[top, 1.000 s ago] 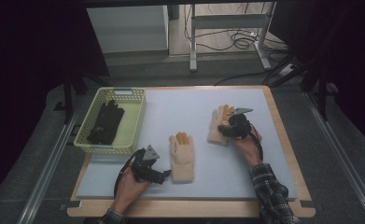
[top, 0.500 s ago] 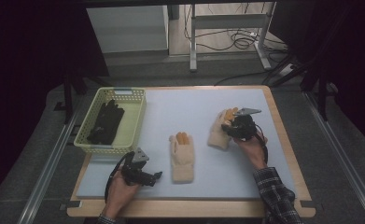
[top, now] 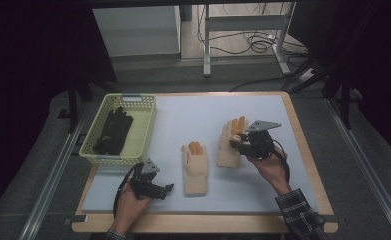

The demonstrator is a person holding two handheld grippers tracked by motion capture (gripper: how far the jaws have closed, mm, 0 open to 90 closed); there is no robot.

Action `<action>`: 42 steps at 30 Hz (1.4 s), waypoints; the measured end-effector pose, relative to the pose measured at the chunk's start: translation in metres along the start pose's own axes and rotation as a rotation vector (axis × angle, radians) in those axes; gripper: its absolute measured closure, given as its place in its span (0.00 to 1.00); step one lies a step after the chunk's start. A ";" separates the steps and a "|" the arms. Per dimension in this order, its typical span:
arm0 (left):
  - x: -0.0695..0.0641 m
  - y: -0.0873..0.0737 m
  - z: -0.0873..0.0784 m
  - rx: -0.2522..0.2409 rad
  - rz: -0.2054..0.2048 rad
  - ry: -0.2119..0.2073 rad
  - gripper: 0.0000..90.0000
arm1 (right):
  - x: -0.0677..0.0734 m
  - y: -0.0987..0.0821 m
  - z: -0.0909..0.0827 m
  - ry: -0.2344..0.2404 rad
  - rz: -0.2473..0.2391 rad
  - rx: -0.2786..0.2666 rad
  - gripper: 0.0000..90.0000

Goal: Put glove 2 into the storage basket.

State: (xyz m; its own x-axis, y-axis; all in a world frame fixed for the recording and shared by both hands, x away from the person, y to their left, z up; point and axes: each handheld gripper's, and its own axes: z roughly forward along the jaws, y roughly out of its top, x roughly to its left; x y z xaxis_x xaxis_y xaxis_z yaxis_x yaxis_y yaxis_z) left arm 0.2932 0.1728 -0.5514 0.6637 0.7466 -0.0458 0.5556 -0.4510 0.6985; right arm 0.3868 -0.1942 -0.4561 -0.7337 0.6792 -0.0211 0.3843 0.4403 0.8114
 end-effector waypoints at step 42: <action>0.000 0.000 0.000 0.000 0.001 0.000 0.03 | 0.078 -0.013 0.048 0.232 -0.042 0.033 0.47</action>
State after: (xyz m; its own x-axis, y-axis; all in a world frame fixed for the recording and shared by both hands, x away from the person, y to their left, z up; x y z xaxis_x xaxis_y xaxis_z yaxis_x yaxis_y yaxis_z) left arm 0.2934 0.1731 -0.5514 0.6641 0.7462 -0.0454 0.5552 -0.4517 0.6984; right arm 0.3516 -0.1183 -0.4964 -0.8572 0.5081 0.0835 0.3659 0.4870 0.7930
